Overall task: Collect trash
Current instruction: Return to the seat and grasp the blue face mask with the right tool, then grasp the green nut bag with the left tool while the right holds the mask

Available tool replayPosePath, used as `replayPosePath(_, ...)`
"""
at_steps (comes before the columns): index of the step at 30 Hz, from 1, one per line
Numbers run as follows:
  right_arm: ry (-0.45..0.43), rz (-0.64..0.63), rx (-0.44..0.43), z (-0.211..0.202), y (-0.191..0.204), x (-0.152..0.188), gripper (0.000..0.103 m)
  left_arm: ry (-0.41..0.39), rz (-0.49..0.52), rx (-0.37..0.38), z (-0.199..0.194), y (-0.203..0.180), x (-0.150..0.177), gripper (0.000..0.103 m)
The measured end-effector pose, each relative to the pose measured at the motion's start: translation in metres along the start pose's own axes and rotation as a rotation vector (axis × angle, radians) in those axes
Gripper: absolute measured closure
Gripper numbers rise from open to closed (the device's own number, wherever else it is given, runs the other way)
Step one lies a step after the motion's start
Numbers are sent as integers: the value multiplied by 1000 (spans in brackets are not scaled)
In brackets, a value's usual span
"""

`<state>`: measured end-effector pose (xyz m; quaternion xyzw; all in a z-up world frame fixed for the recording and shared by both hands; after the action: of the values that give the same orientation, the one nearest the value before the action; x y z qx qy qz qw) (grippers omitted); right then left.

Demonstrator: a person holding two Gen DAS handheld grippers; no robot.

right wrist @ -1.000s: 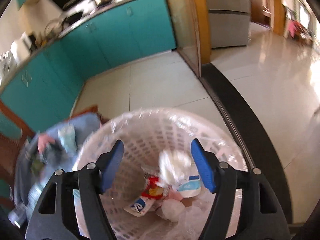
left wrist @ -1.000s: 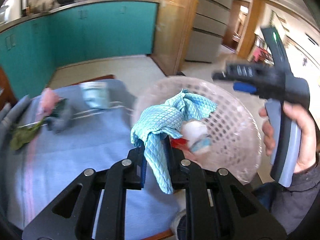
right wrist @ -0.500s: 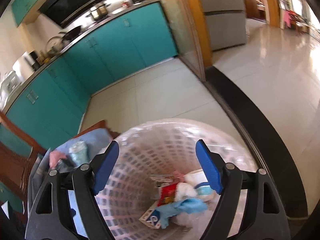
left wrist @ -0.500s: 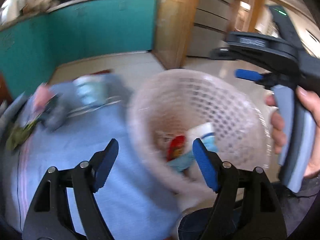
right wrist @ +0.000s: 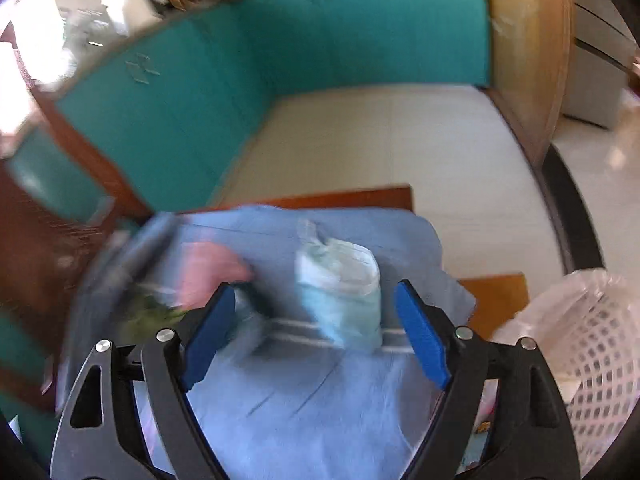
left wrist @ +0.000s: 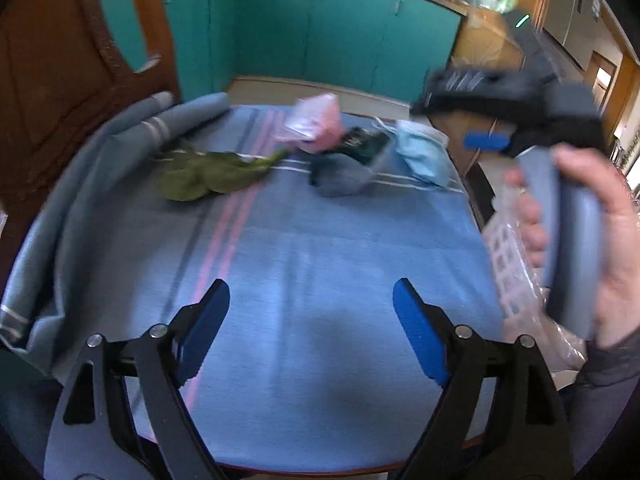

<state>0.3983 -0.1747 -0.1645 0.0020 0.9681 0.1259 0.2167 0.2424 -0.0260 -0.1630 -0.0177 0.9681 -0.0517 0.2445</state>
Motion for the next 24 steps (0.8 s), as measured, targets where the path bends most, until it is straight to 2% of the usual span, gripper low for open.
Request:
replayPosePath(2, 32, 39, 87, 27, -5, 1, 23, -11, -8, -14, 0, 10, -1, 16)
replayPosePath(4, 60, 66, 98, 42, -7, 5, 23, -2, -26, -12, 5, 15, -2, 16)
replayPosePath(5, 69, 61, 90, 47, -5, 6, 26, 6, -39, -2, 8, 18, -3, 16)
replayPosePath(6, 64, 44, 81, 49, -5, 10, 32, 10, -50, 19, 12, 20, -4, 16)
replayPosePath(8, 71, 22, 75, 52, -2, 12, 60, 19, -61, 41, 17, 21, 0, 16)
replayPosePath(11, 106, -29, 21, 48, 8, 20, 74, 34, -58, 35, 24, 20, 5, 16)
replayPosePath(13, 125, -79, -38, 43, 21, 28, 76, 35, -64, 34, 27, 20, 5, 16)
replayPosePath(15, 180, -145, -117, 41, 38, 42, 77, 25, -80, 27, 25, 23, 4, 16)
replayPosePath(20, 267, -262, -245, 31, 60, 72, 77, 0, -131, -9, 18, 45, 4, 16)
replayPosePath(22, 231, -259, -242, 14, 52, 74, 77, -4, -154, -14, 16, 52, 4, 15)
replayPosePath(24, 179, -242, -183, 0, 39, 70, 77, -1, -171, -6, 16, 55, 2, 15)
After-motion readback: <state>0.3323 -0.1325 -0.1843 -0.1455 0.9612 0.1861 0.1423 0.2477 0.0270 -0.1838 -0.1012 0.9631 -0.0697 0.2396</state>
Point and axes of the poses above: each gripper's, at about its wrist camera, not at the fingertips, and z roughly the way its jaws point, y to its left, x to its underside, the point moved 6 cm from there along z, roughly the way its jaws point, and after that the axes turned 10 degrees about y, right-handed, at the moved point
